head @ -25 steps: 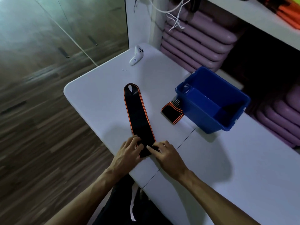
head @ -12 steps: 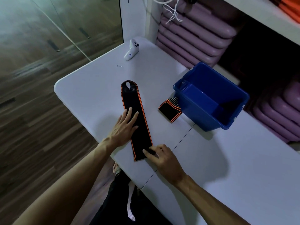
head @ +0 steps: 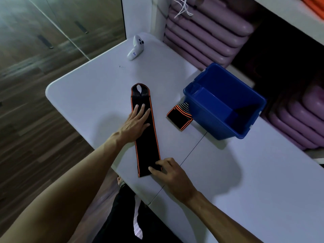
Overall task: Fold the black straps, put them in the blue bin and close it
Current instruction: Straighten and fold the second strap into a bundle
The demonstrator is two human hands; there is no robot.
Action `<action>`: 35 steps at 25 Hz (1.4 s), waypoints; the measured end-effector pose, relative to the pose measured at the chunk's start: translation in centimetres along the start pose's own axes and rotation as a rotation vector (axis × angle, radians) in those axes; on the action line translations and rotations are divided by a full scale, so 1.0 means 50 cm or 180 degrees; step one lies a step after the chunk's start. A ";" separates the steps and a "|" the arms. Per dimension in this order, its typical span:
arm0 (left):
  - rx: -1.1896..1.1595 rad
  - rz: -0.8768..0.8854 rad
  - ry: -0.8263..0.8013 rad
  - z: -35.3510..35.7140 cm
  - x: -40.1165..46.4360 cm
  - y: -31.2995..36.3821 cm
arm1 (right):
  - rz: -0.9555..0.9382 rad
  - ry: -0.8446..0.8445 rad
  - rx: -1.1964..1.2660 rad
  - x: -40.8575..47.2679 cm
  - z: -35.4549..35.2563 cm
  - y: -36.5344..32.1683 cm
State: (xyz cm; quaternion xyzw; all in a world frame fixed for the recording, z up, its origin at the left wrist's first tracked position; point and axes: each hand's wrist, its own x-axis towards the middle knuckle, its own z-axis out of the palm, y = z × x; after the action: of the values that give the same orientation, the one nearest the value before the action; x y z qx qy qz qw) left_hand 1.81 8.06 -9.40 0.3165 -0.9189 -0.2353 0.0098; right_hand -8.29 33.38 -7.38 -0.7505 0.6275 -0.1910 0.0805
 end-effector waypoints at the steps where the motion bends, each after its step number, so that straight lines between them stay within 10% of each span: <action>1: 0.0033 0.0034 -0.0006 0.002 0.007 0.001 | 0.0028 -0.0019 0.0004 0.003 -0.001 -0.002; 11: -0.0591 0.0424 0.1091 -0.025 -0.153 0.056 | 0.0288 0.0013 0.0318 0.015 -0.017 -0.019; 18: 0.0443 0.0620 0.0024 0.034 -0.301 0.085 | 0.0272 -0.0335 0.0311 0.018 -0.017 0.004; 27: -0.0234 0.0628 -0.0509 0.015 -0.247 0.081 | 0.0186 -0.0298 0.0348 0.025 -0.012 0.009; 35: 0.0052 0.0842 0.0382 0.009 -0.294 0.087 | 0.0391 -0.0482 0.0957 0.064 -0.046 0.012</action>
State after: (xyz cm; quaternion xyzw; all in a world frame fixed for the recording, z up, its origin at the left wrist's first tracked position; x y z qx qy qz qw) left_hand 11.01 19.86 -5.95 0.2063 -0.9522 -0.2051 0.0931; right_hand -9.29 30.42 -4.92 -0.7025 0.6286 -0.2204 0.2504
